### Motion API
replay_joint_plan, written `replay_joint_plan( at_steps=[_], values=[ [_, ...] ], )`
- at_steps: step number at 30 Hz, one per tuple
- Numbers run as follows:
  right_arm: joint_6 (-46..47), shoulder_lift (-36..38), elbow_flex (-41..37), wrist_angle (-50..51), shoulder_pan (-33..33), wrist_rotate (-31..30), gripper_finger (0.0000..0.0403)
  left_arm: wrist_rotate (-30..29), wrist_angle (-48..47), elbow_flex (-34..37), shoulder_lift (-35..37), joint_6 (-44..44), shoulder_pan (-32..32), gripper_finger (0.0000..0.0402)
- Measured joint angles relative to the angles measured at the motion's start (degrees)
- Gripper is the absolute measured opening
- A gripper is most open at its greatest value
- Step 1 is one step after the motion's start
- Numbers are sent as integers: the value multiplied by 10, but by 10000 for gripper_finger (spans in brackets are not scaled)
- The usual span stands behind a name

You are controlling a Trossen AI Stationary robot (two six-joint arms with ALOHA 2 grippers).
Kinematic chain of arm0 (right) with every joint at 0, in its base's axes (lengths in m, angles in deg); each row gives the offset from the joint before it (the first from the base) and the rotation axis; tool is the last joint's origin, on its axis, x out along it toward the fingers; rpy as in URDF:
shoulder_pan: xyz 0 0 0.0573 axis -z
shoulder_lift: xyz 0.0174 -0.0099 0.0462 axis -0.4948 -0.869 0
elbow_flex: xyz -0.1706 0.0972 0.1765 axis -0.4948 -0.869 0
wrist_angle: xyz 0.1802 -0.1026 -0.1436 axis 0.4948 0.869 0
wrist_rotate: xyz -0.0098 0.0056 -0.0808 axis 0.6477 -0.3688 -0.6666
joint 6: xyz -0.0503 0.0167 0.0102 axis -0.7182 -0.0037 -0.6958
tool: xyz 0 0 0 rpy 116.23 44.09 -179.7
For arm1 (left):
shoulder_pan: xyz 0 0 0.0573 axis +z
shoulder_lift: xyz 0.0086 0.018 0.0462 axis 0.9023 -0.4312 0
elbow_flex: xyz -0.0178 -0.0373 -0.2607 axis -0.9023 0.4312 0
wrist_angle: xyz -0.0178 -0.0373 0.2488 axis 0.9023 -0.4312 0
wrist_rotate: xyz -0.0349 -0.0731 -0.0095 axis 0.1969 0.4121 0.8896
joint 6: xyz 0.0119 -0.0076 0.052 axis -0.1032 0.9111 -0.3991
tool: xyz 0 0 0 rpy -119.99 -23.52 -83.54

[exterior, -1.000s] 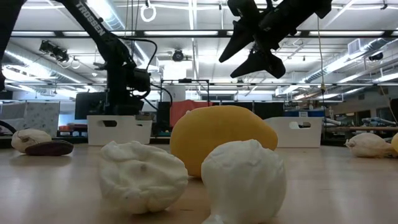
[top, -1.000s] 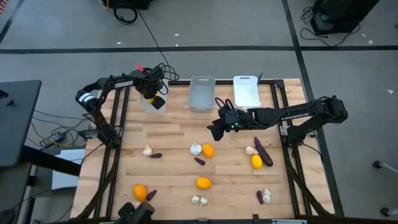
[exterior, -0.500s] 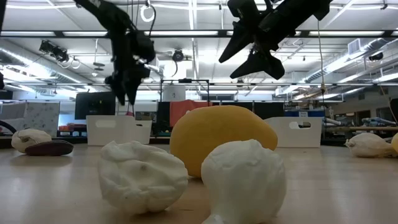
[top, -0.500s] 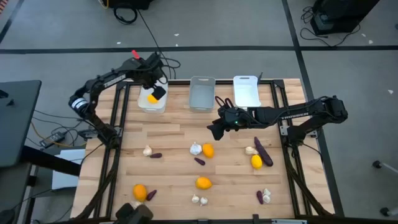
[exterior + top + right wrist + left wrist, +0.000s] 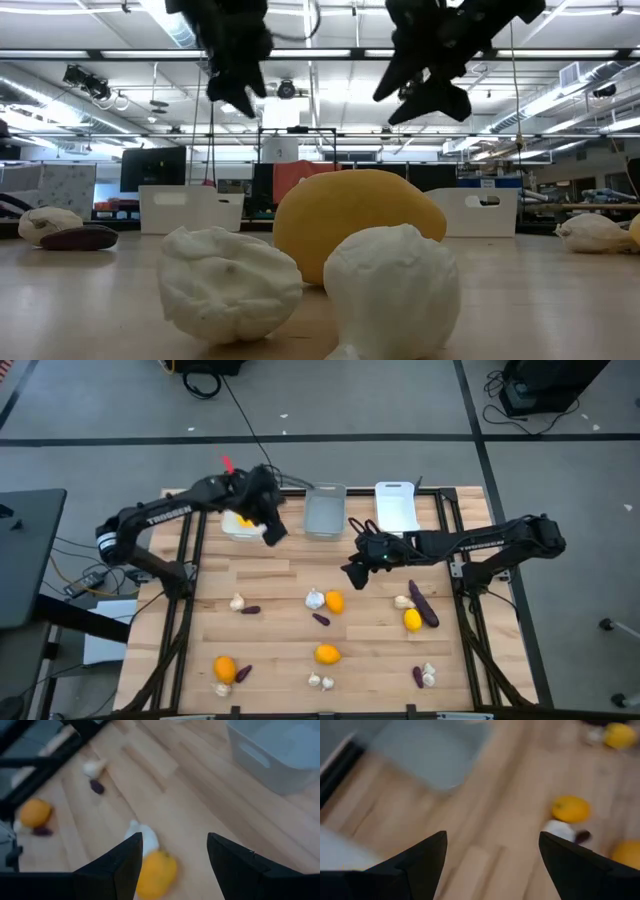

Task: Sort produce into baskets
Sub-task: Put the lemon into the left white bin

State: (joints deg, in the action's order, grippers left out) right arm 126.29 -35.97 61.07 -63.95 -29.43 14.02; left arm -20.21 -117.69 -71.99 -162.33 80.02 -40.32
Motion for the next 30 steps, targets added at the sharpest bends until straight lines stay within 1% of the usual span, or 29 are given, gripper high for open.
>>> replay_joint_plan(
  at_steps=[1,4,6,10,13,17,20,23,30],
  values=[
    [-4,2,0,12,0,14,232,0,10,0,-3,-12,-21,318],
    [-22,2,0,49,0,82,232,0,48,0,-21,-45,-81,311],
    [-21,2,0,72,-1,108,232,0,82,0,-34,-69,-118,305],
    [-19,2,0,124,-12,110,232,6,148,0,-74,-106,-179,289],
    [-19,4,0,183,-20,107,232,9,198,0,-112,-121,-210,277],
    [-19,15,0,261,-38,106,232,25,254,0,-164,-149,-231,265],
    [-17,24,0,299,-53,106,232,37,250,-7,-199,-173,-235,262],
    [-9,35,0,314,-64,102,232,37,247,-23,-233,-200,-235,262],
    [49,56,0,335,-81,54,233,33,242,-75,-296,-289,-238,264]
  ],
)
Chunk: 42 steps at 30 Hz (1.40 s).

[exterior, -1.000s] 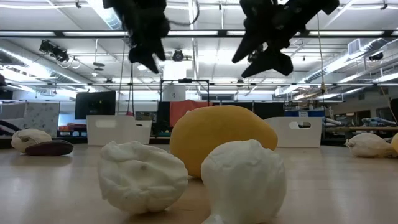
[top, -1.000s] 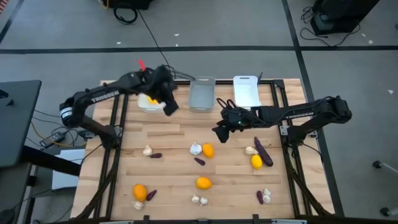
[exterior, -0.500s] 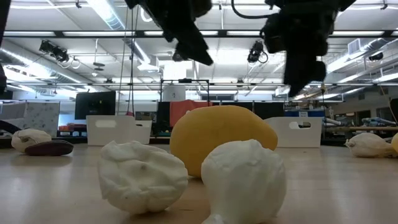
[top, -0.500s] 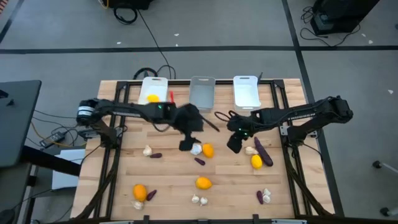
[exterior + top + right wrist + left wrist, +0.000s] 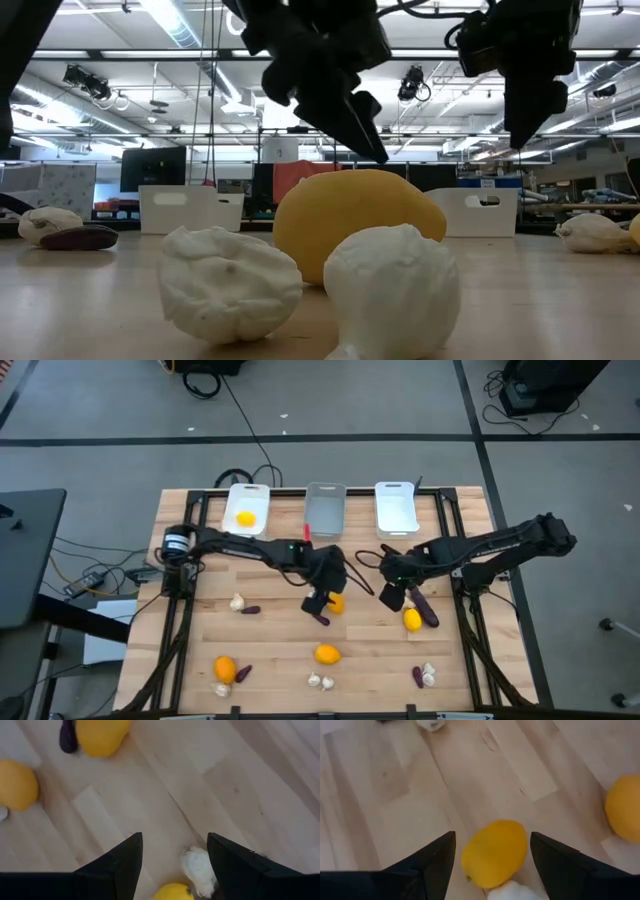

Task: Sort produce into baskets
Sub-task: Put the lemon into the left white bin

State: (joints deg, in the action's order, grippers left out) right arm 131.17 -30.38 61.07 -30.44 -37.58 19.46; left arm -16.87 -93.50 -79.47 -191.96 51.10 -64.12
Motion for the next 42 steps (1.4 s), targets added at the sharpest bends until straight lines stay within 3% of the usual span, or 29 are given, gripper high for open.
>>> replay_joint_plan(
  at_steps=[8,14,18,24,30,35,42],
  values=[
    [55,2,0,21,-13,-5,252,-23,-36,-28,-38,-109,-1,306],
    [84,1,0,20,-28,-16,266,-27,-48,-28,-56,-124,-1,359],
    [86,1,0,16,-37,-24,270,-26,-44,-28,-67,-131,-4,366],
    [97,1,0,5,-38,-34,270,-27,-37,-28,-81,-154,-4,332],
    [111,1,0,-9,-38,-34,270,-28,-25,-28,-91,-150,-4,265],
    [121,1,0,-8,-38,-34,262,-31,-13,-29,-92,-81,-3,203],
    [135,1,0,-5,-37,-50,252,-25,-69,-94,-90,25,24,206]
  ],
)
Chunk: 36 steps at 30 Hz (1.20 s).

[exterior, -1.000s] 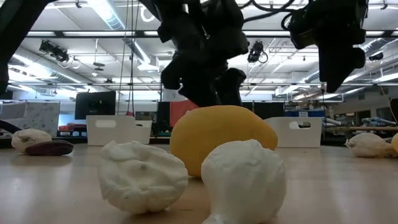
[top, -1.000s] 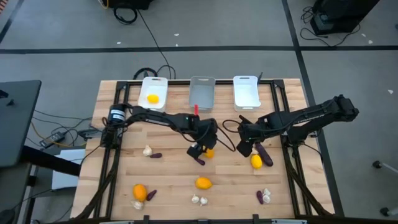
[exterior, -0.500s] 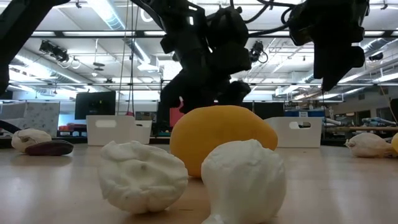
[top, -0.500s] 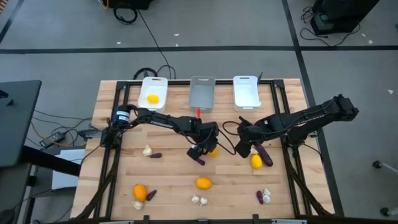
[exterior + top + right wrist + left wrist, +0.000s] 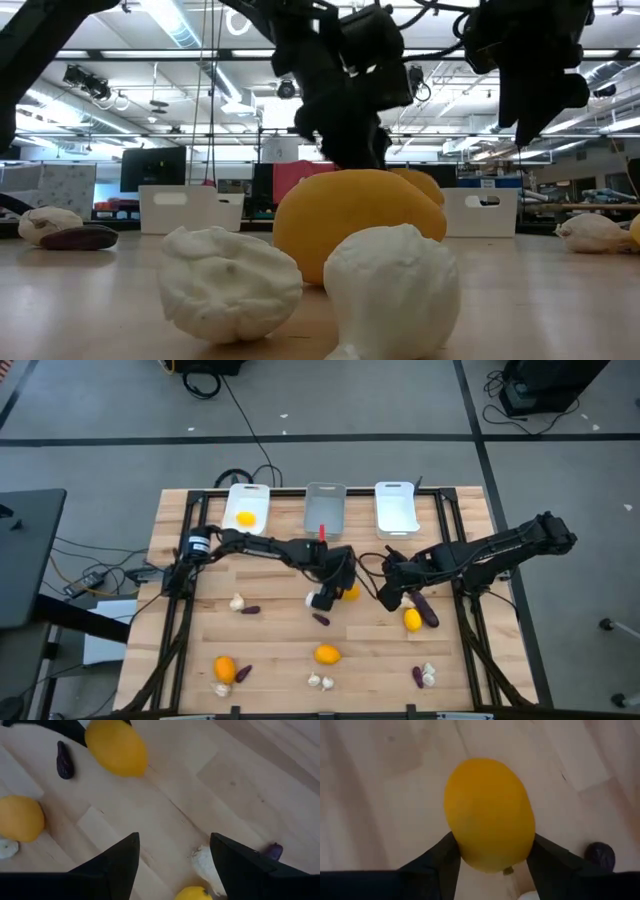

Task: Sort produce into baskets
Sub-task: Put the lemon into the left white bin

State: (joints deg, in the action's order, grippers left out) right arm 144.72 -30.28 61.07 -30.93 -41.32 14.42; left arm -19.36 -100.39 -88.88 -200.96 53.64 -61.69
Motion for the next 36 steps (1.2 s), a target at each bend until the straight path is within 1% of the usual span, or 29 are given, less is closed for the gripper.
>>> replay_joint_plan(
  at_steps=[4,8,15,18,23,26,30,36],
  values=[
    [8,0,0,2,-1,-1,252,3,-65,-55,3,30,25,207],
    [16,0,0,3,-7,-30,252,1,-137,-93,12,40,70,208],
    [28,0,0,0,-9,-43,252,-9,-205,-87,63,60,181,208],
    [28,0,0,0,-12,-49,251,-10,-238,-85,97,60,215,208],
    [27,0,0,0,-14,-65,252,-44,-270,-86,146,56,267,208],
    [25,0,0,-1,-12,-76,252,-44,-283,-85,167,56,307,208],
    [25,0,0,-2,-5,-89,251,-38,-275,-54,197,60,366,208],
    [25,0,0,-5,4,-102,251,-38,-249,61,237,91,450,208]
  ],
)
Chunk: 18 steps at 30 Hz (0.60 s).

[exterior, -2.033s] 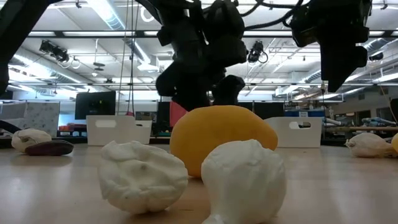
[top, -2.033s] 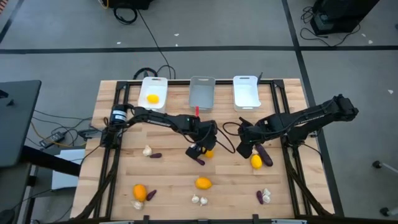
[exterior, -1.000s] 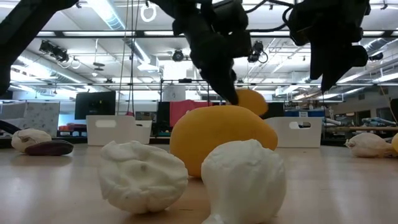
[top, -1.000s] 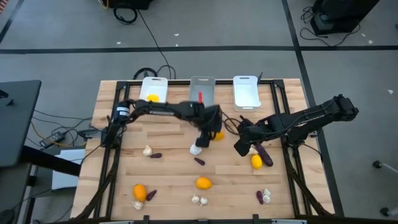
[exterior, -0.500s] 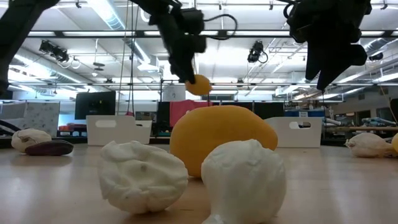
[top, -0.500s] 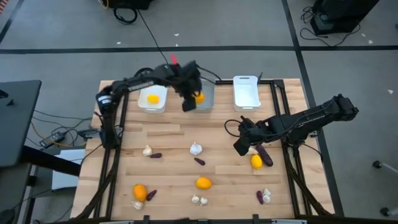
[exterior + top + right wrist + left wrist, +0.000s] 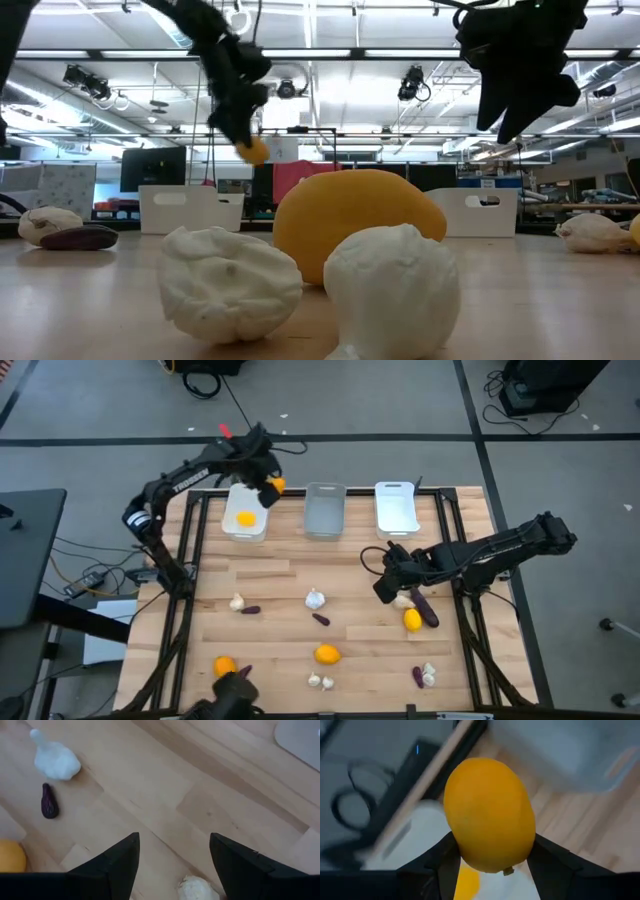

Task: Sort produce into baskets
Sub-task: Put the lemon into the left white bin

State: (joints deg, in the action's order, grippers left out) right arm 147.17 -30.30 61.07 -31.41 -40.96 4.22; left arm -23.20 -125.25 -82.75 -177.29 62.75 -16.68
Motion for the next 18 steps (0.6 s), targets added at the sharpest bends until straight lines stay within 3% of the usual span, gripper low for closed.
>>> replay_joint_plan(
  at_steps=[9,18],
  values=[
    [-3,0,0,-1,18,-1,251,-32,79,186,31,90,58,209],
    [-33,0,0,-22,37,20,250,-73,125,237,31,118,71,209]
  ],
)
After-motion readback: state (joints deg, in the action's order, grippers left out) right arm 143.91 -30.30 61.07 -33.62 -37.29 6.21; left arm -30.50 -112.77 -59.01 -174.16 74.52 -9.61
